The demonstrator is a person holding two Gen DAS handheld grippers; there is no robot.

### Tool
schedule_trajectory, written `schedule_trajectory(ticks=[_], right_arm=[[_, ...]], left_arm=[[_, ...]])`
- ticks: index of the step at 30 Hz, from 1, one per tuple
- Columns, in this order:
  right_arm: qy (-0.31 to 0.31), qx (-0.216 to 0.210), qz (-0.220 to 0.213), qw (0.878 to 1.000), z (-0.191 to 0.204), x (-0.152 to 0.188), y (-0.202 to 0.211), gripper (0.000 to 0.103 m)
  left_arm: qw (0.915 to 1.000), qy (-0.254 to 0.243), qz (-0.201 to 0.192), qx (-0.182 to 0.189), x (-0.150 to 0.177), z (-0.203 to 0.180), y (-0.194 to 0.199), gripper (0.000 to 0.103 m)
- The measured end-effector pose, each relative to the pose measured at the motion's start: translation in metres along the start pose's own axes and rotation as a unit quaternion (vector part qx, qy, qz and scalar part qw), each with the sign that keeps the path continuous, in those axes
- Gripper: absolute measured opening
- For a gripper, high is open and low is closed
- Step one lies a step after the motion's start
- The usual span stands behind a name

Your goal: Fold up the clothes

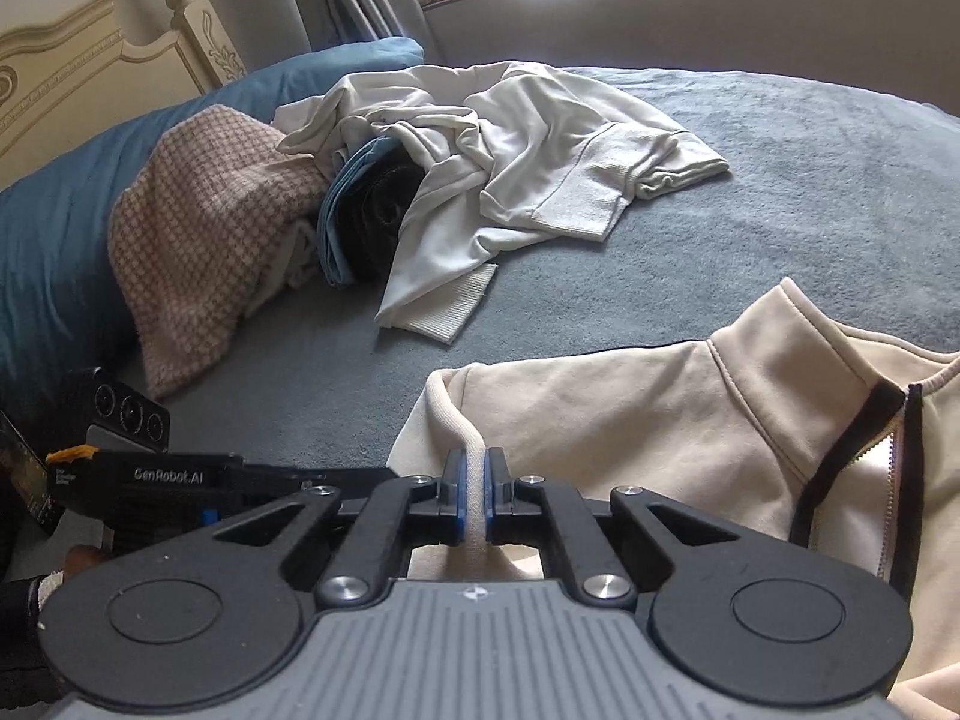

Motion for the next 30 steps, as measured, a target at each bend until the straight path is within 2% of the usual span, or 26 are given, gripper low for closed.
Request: schedule_trajectory(ticks=[2,4,5,8,14,19,22,24,26,27,29,30], right_arm=[[-0.003,-0.001,-0.004,1.0,-0.001,0.001,0.001,0.005],[-0.006,-0.001,-0.007,1.0,-0.002,0.002,0.002,0.005],[-0.008,0.0,-0.008,1.0,-0.003,0.003,0.003,0.005],[-0.009,0.005,-0.009,1.0,-0.005,0.004,0.002,0.005],[0.028,0.029,-0.013,0.999,0.008,0.002,-0.012,0.005],[0.083,0.098,-0.001,0.992,0.023,0.007,-0.051,0.009],[0.033,0.093,-0.014,0.995,0.012,0.003,-0.054,0.012],[-0.028,0.065,-0.046,0.996,-0.005,-0.001,-0.033,0.016],[-0.065,0.047,-0.069,0.994,-0.024,0.0,-0.006,0.03],[-0.07,0.044,-0.07,0.994,-0.033,0.001,0.007,0.033],[-0.06,0.05,-0.059,0.995,-0.047,0.005,0.029,0.05],[-0.048,0.055,-0.048,0.996,-0.053,0.01,0.038,0.052]], left_arm=[[0.9994,0.032,-0.002,0.016,-0.006,0.006,-0.006,0.034],[0.9987,0.046,-0.001,0.02,-0.01,0.01,-0.011,0.026],[0.9987,0.046,-0.002,0.02,-0.011,0.01,-0.013,0.02],[0.9997,0.021,-0.009,0.004,-0.011,0.002,-0.014,0.01],[0.9975,-0.046,-0.043,-0.033,-0.016,-0.009,-0.002,0.006],[0.9961,-0.058,-0.044,-0.05,-0.012,0.002,-0.001,0.006],[0.9953,-0.07,-0.048,-0.047,-0.01,0.0,0.002,0.006],[0.9958,-0.066,-0.049,-0.041,-0.012,0.002,0.002,0.006],[0.9959,-0.065,-0.05,-0.037,-0.012,0.004,0.003,0.006],[0.9959,-0.066,-0.051,-0.035,-0.012,0.004,0.003,0.006],[0.996,-0.066,-0.053,-0.03,-0.012,0.005,0.004,0.006],[0.996,-0.066,-0.054,-0.028,-0.011,0.006,0.004,0.006]])
Point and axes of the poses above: each gripper's, at about its wrist camera, not at the fingertips, and y roughly against the way its jaws point, z to its left, x to its underside, the point moved 1 cm from there along -y, roughly the way its jaws point, and after that the axes turned 3 degrees about -y, right-handed, at the moved point
